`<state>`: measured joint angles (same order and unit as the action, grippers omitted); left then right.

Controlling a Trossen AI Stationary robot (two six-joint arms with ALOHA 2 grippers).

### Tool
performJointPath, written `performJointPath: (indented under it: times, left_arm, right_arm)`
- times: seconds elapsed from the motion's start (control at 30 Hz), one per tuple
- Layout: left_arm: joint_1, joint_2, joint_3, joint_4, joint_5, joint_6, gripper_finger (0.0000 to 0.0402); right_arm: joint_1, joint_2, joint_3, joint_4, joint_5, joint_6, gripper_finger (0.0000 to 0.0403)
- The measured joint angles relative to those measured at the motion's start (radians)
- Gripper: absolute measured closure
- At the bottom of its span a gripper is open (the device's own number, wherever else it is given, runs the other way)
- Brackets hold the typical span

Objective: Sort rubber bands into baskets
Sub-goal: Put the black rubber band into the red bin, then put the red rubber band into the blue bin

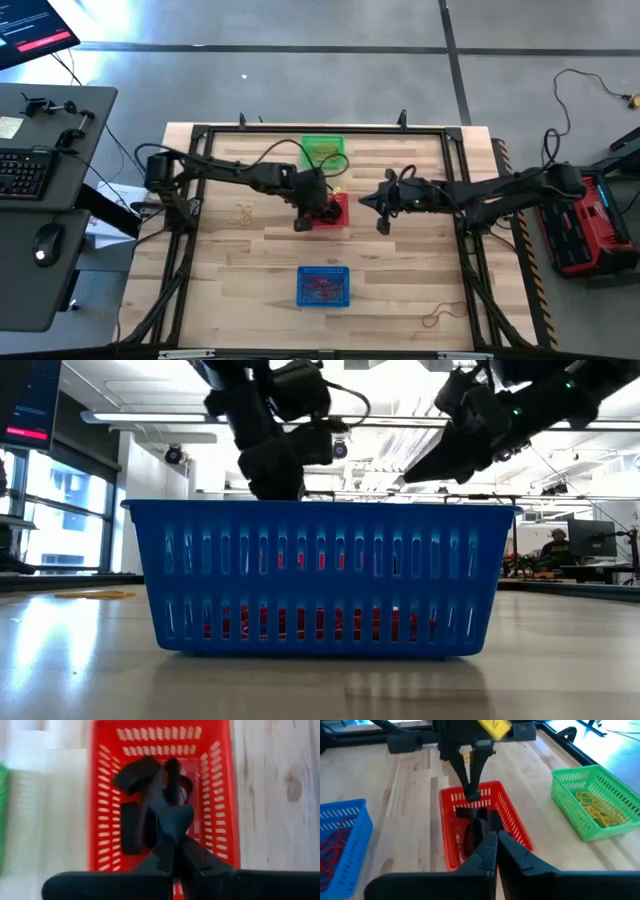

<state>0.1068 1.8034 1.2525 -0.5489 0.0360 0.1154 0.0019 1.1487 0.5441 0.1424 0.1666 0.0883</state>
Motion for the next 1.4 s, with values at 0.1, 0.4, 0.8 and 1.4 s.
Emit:
performJointPath:
  times: [0.1,0.4,0.8,1.4]
  left_arm:
    - [-0.012,0.043,0.032,-0.019,0.021,0.02,0.0401]
    - [-0.019,0.102,0.078,-0.027,0.048,0.018,0.0398]
    - [-0.03,0.126,0.076,-0.039,0.037,0.028,0.0324]
    - [-0.066,0.018,-0.009,0.183,-0.036,0.026,0.0271]
  right_arm:
    - [0.016,-0.01,-0.02,0.016,0.023,0.009,0.0403]
    - [0.055,-0.01,-0.021,0.02,0.069,0.009,0.0403]
    - [0.06,-0.01,-0.021,0.017,0.075,0.02,0.0403]
    - [0.061,-0.01,-0.021,-0.036,0.062,0.053,0.0403]
